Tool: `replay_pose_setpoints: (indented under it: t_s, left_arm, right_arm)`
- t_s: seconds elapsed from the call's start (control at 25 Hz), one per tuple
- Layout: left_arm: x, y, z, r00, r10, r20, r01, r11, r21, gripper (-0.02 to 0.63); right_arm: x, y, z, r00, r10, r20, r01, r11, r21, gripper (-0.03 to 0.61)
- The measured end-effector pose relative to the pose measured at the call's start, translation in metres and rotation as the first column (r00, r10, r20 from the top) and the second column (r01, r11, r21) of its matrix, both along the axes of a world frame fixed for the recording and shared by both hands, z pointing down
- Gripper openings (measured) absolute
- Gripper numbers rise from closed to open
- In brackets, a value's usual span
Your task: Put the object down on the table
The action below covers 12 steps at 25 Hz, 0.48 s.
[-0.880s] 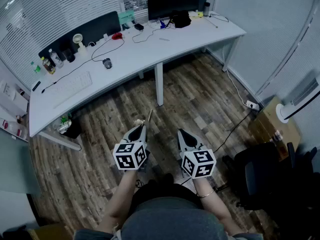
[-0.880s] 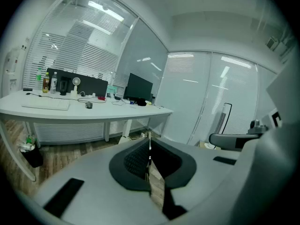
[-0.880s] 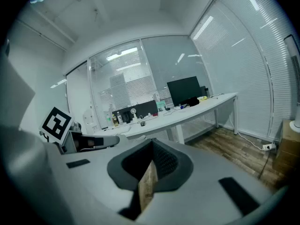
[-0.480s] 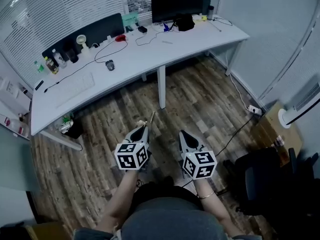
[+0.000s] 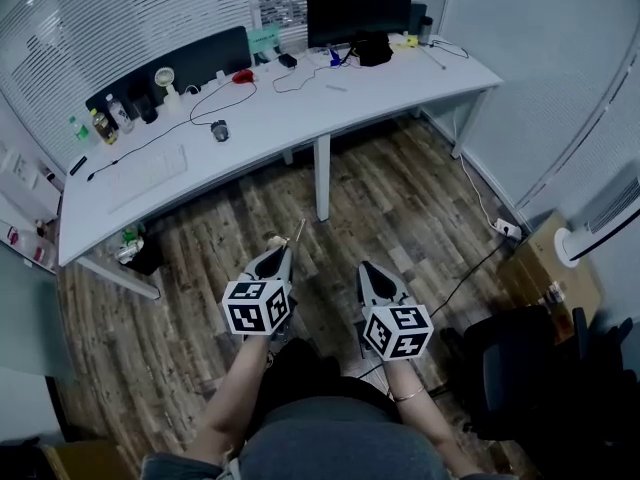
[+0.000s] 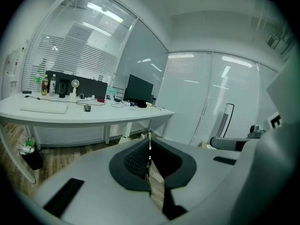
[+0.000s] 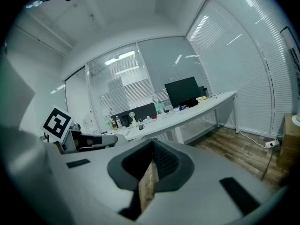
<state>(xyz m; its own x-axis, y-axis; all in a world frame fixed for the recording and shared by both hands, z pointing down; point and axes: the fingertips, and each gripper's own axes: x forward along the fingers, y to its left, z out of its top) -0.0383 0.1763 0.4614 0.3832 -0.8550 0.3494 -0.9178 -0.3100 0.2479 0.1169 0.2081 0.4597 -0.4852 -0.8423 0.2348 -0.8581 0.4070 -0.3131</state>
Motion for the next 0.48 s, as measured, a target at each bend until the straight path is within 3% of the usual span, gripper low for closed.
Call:
replay_pose_setpoints:
  t_s: [0.2,0.48]
  left_arm:
    - [-0.001,-0.016,0.000,1.000,0.006,0.008,-0.006,1.000,-0.004,0.026]
    - [-0.012,-0.061,0.010,0.999,0.011,-0.034,-0.011,1.000,-0.022,0.026]
  right_arm:
    - [-0.001,-0.013,0.002,1.000,-0.004,0.017,0.004,1.000,-0.008,-0.003]
    - [-0.012,-0.054,0.007,1.000,-0.010,0.001,0.010,1.000,-0.018,-0.003]
